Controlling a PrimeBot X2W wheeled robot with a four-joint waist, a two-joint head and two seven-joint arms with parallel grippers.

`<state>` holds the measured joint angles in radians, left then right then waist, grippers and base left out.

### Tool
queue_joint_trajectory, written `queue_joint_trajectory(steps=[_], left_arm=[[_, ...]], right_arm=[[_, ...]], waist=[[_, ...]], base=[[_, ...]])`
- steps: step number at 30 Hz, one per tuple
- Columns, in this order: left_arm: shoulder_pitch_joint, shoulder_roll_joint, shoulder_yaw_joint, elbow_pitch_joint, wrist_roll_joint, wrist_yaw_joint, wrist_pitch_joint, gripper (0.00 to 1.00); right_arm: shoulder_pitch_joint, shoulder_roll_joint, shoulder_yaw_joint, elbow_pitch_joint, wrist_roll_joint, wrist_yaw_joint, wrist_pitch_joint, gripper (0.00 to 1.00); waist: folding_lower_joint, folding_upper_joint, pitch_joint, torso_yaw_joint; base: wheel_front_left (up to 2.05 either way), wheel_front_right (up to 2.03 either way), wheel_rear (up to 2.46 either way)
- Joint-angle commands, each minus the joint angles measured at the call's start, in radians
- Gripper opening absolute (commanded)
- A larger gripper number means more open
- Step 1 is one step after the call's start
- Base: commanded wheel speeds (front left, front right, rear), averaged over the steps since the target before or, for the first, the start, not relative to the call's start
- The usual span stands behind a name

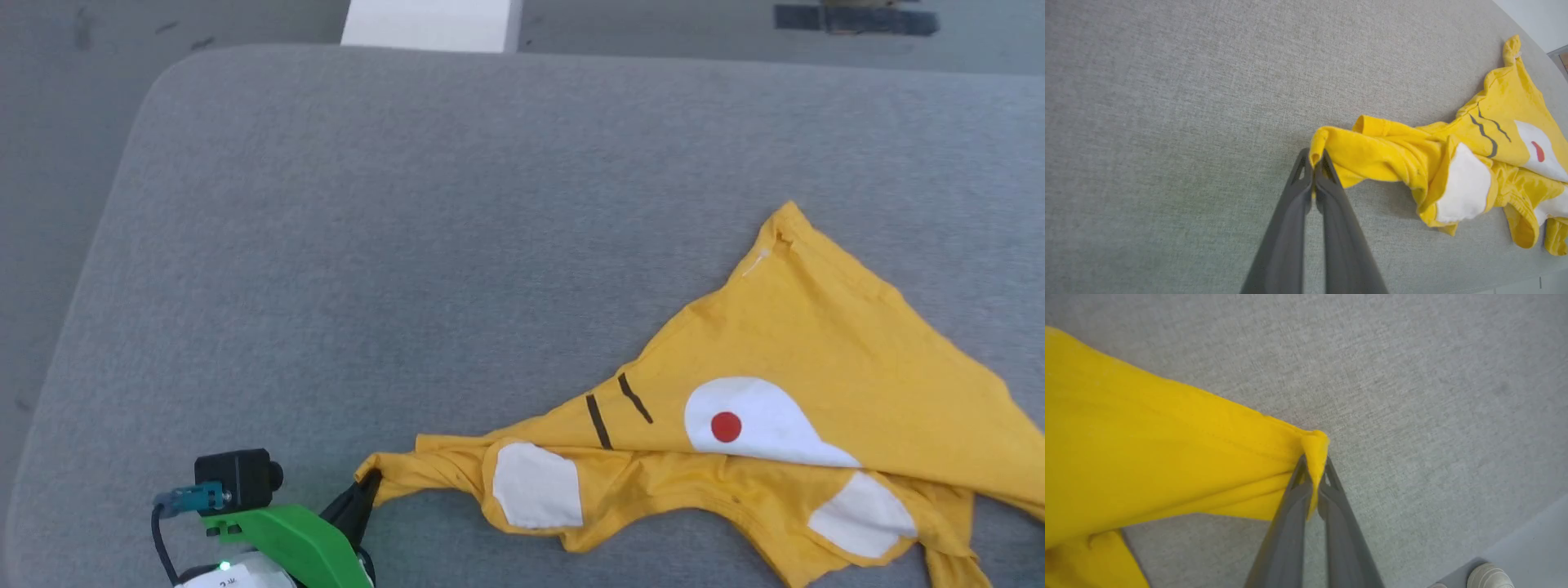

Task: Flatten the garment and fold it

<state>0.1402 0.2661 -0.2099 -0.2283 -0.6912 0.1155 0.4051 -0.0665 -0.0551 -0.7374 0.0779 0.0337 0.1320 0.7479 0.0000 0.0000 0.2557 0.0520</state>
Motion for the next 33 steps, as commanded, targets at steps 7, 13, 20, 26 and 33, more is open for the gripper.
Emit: queue_joint_trajectory(steps=[7, 13, 20, 26, 33], left_arm=[[0.002, 0.007, 0.003, 0.004, -0.010, 0.004, -0.003, 0.00], [-0.005, 0.004, 0.003, 0.007, -0.015, 0.003, -0.006, 0.00], [-0.032, 0.001, -0.008, 0.015, -0.014, -0.003, -0.006, 0.00], [-0.067, -0.005, -0.013, 0.027, -0.013, -0.007, -0.012, 0.00], [-0.098, -0.011, -0.019, 0.060, -0.022, -0.035, -0.033, 0.00]], right_arm=[[0.009, 0.005, 0.034, 0.024, 0.055, -0.001, -0.027, 1.00], [-0.083, 0.002, 0.129, -0.035, 0.065, -0.001, -0.277, 1.00], [-0.219, -0.085, 0.451, 0.000, 0.110, -0.001, -0.547, 1.00], [-0.376, -0.162, 0.661, 0.155, 0.130, -0.001, -0.570, 1.00], [-0.551, -0.198, 0.771, 0.382, 0.105, -0.001, -0.375, 1.00]], waist=[[0.0000, 0.0000, -0.023, -0.035], [0.0000, 0.0000, -0.017, -0.028], [0.0000, 0.0000, 0.003, -0.005], [0.0000, 0.0000, 0.044, 0.024], [0.0000, 0.0000, 0.095, 0.070]], base=[[0.00, 0.00, 0.00], [0.00, 0.00, 0.00], [0.00, 0.00, 0.00], [0.00, 0.00, 0.00], [0.00, 0.00, 0.00]])
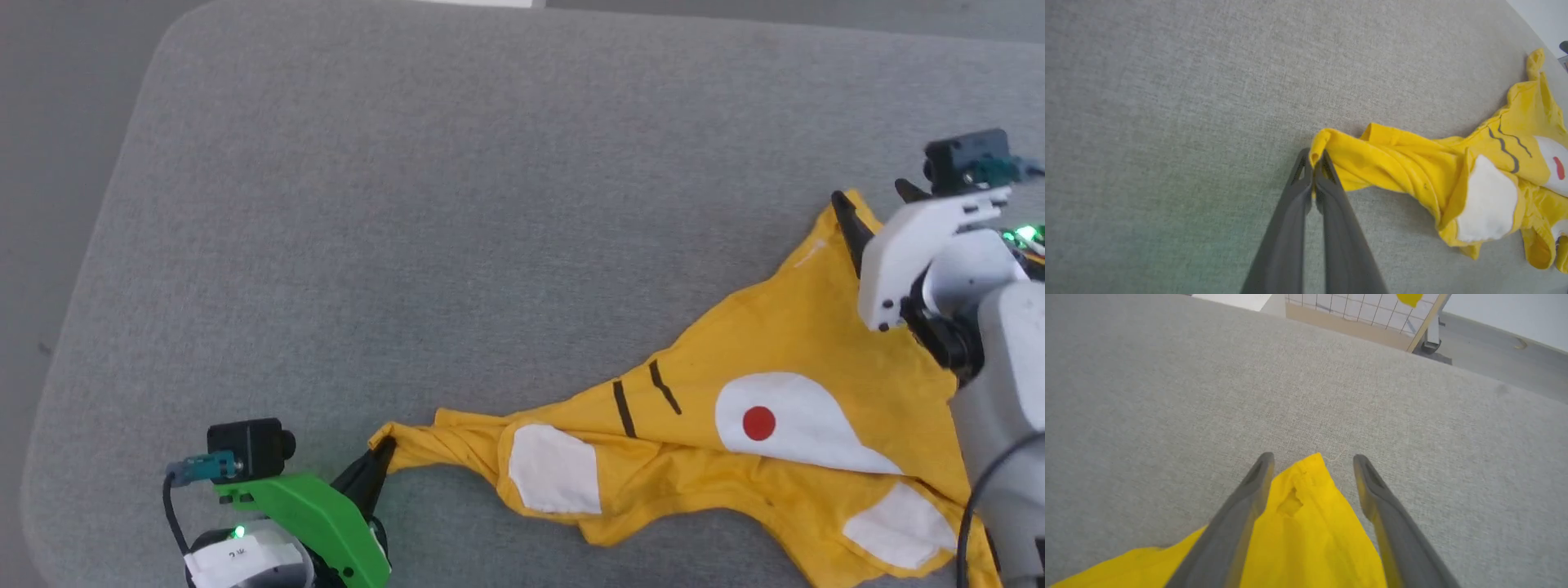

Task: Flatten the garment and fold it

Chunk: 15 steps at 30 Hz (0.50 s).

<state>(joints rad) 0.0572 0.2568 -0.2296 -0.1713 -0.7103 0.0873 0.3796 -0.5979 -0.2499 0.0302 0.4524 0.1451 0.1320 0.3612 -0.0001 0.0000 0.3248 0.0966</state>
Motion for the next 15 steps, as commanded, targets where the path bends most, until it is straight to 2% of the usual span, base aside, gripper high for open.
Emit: queue_joint_trajectory(steps=[1, 7, 8, 9, 11, 15], left_arm=[[-0.017, -0.003, -0.001, 0.008, -0.004, -0.010, -0.010, 0.00], [-0.038, -0.013, -0.010, 0.043, -0.007, -0.028, -0.029, 0.00], [-0.040, -0.014, -0.011, 0.049, -0.007, -0.030, -0.032, 0.00], [-0.041, -0.014, -0.011, 0.053, -0.007, -0.032, -0.034, 0.00], [-0.044, -0.015, -0.012, 0.062, -0.009, -0.034, -0.039, 0.00], [-0.039, -0.014, -0.009, 0.079, -0.011, -0.039, -0.050, 0.00]], right_arm=[[-0.036, -0.005, 0.007, 0.031, -0.010, -0.001, 0.045, 1.00], [-0.113, -0.008, -0.004, 0.135, -0.073, -0.001, 0.259, 1.00], [-0.117, -0.005, -0.008, 0.143, -0.083, -0.001, 0.299, 0.75], [-0.118, -0.003, -0.011, 0.146, -0.088, -0.001, 0.326, 0.44], [-0.116, -0.001, -0.014, 0.138, -0.099, -0.001, 0.359, 0.00], [-0.084, 0.009, -0.040, 0.078, -0.107, -0.001, 0.309, 0.00]], waist=[[0.0001, 0.0000, 0.031, 0.031], [0.0001, 0.0000, 0.052, 0.056], [0.0001, 0.0000, 0.053, 0.057], [0.0001, 0.0000, 0.053, 0.059], [0.0001, 0.0000, 0.050, 0.060], [0.0001, 0.0000, 0.029, 0.052]], base=[[0.00, 0.00, 0.00], [0.00, 0.00, 0.00], [0.00, 0.00, 0.00], [0.00, 0.00, 0.00], [0.00, 0.00, 0.00], [0.00, 0.00, 0.00]])
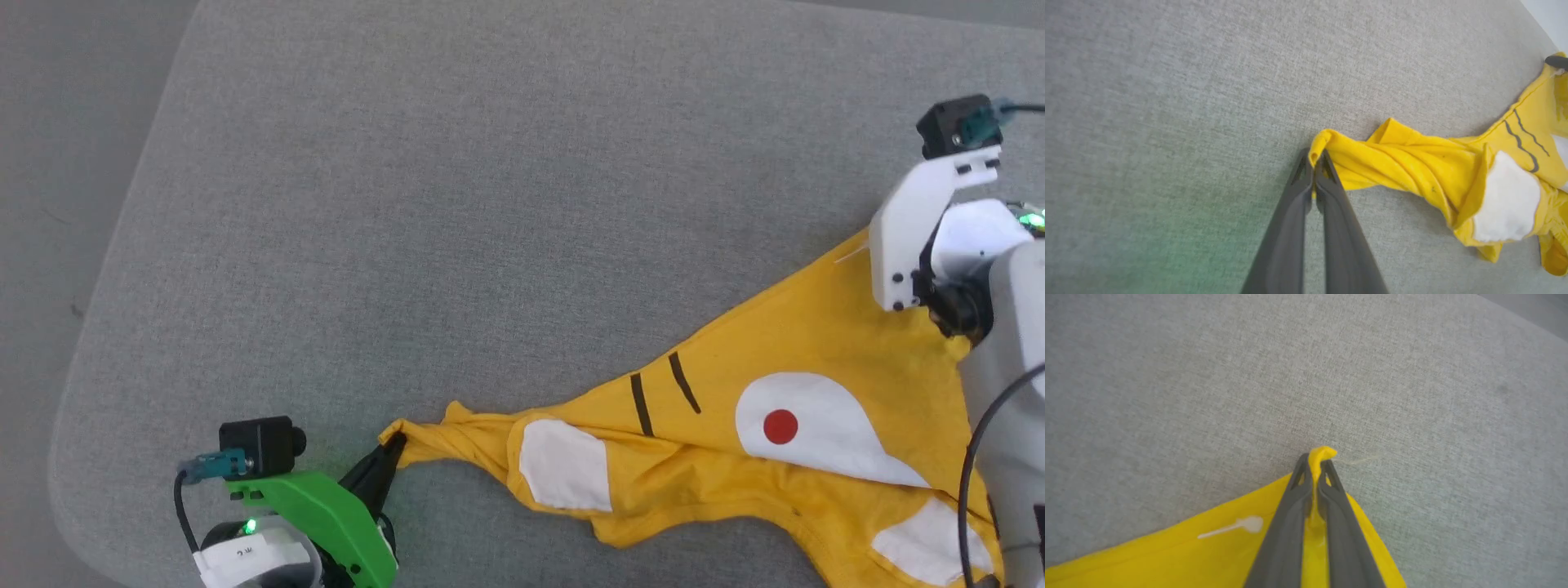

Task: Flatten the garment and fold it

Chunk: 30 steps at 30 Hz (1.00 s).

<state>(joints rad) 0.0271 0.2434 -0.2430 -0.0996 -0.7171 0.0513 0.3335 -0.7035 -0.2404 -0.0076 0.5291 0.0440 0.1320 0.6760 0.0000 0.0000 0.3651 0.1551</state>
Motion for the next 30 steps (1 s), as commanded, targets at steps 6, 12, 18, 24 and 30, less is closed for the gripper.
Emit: queue_joint_trajectory(steps=[6, 12, 18, 24, 30], left_arm=[[0.010, 0.012, 0.016, 0.026, -0.006, -0.016, -0.032, 0.00], [0.020, 0.014, 0.039, -0.005, 0.012, 0.001, -0.080, 0.00], [-0.055, 0.011, 0.072, -0.053, 0.007, -0.009, -0.128, 0.00], [-0.302, 0.007, 0.106, -0.070, -0.049, -0.030, -0.093, 0.00], [-0.655, 0.003, 0.106, 0.029, -0.038, -0.024, -0.045, 0.00]], right_arm=[[0.155, 0.038, -0.066, -0.127, 0.027, -0.001, -0.192, 0.00], [0.345, 0.088, -0.131, -0.291, 0.075, -0.001, -0.322, 0.00], [0.466, 0.103, -0.173, -0.461, 0.103, -0.001, -0.305, 0.00], [0.395, 0.008, -0.132, -0.577, 0.113, -0.001, -0.171, 0.00], [0.164, -0.141, -0.046, -0.580, 0.116, -0.001, -0.057, 0.00]], waist=[[0.0000, 0.0000, -0.080, -0.043], [0.0000, 0.0000, -0.154, -0.091], [0.0000, 0.0000, -0.189, -0.138], [0.0000, 0.0000, -0.149, -0.166], [0.0000, 0.0000, -0.052, -0.190]], base=[[0.00, 0.00, 0.00], [0.00, 0.00, 0.00], [0.00, 0.00, 0.00], [0.00, 0.00, 0.00], [0.00, 0.00, 0.00]])
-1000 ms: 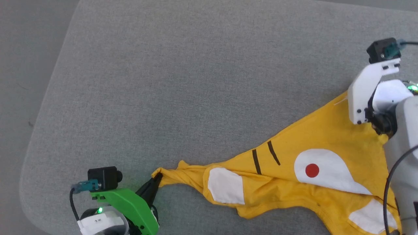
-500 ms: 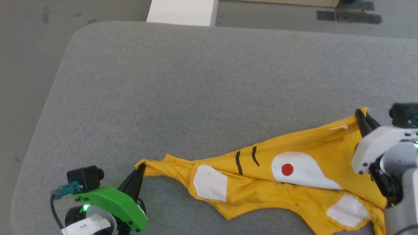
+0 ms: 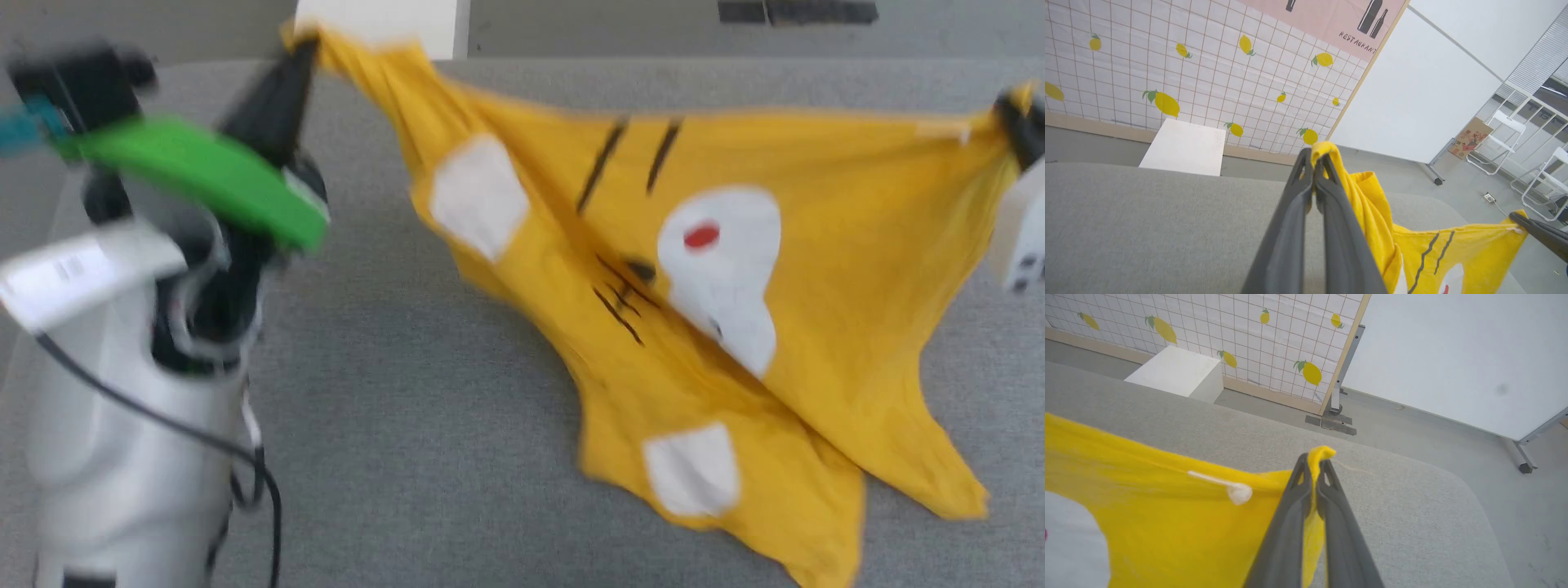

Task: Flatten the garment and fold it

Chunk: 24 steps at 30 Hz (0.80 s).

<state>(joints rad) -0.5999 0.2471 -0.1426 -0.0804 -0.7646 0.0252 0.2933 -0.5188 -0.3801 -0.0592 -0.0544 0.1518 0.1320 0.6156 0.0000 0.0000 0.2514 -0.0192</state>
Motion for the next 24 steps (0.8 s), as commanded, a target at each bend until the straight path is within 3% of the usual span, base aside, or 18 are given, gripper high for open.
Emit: queue_joint_trajectory(steps=[1, 7, 13, 17, 24], left_arm=[[-0.081, -0.010, 0.014, 0.035, 0.006, 0.012, -0.006, 0.00], [-0.405, -0.042, 0.068, 0.201, 0.005, 0.058, -0.043, 0.00], [-0.677, 0.009, 0.089, 0.324, 0.079, 0.063, -0.129, 0.00], [-0.830, 0.068, 0.081, 0.382, 0.163, 0.047, -0.220, 0.00], [-1.029, 0.098, 0.096, 0.456, 0.219, 0.021, -0.399, 0.00]], right_arm=[[-0.063, -0.014, 0.012, 0.010, 0.010, -0.001, 0.015, 0.00], [-0.359, -0.042, 0.088, 0.111, 0.003, -0.001, 0.052, 0.00], [-0.626, -0.013, 0.145, 0.263, -0.046, -0.001, 0.002, 0.00], [-0.756, 0.032, 0.145, 0.355, -0.107, -0.001, -0.076, 0.00], [-0.920, 0.106, 0.082, 0.473, -0.256, -0.001, -0.298, 0.00]], waist=[[0.0000, 0.0000, 0.080, -0.019], [0.0000, 0.0000, 0.197, -0.055], [0.0000, 0.0000, 0.291, -0.093], [0.0000, 0.0000, 0.328, -0.119], [0.0000, 0.0000, 0.350, -0.136]], base=[[0.00, 0.00, 0.00], [0.00, 0.00, 0.00], [0.00, 0.00, 0.00], [0.00, 0.00, 0.00], [0.00, 0.00, 0.00]])
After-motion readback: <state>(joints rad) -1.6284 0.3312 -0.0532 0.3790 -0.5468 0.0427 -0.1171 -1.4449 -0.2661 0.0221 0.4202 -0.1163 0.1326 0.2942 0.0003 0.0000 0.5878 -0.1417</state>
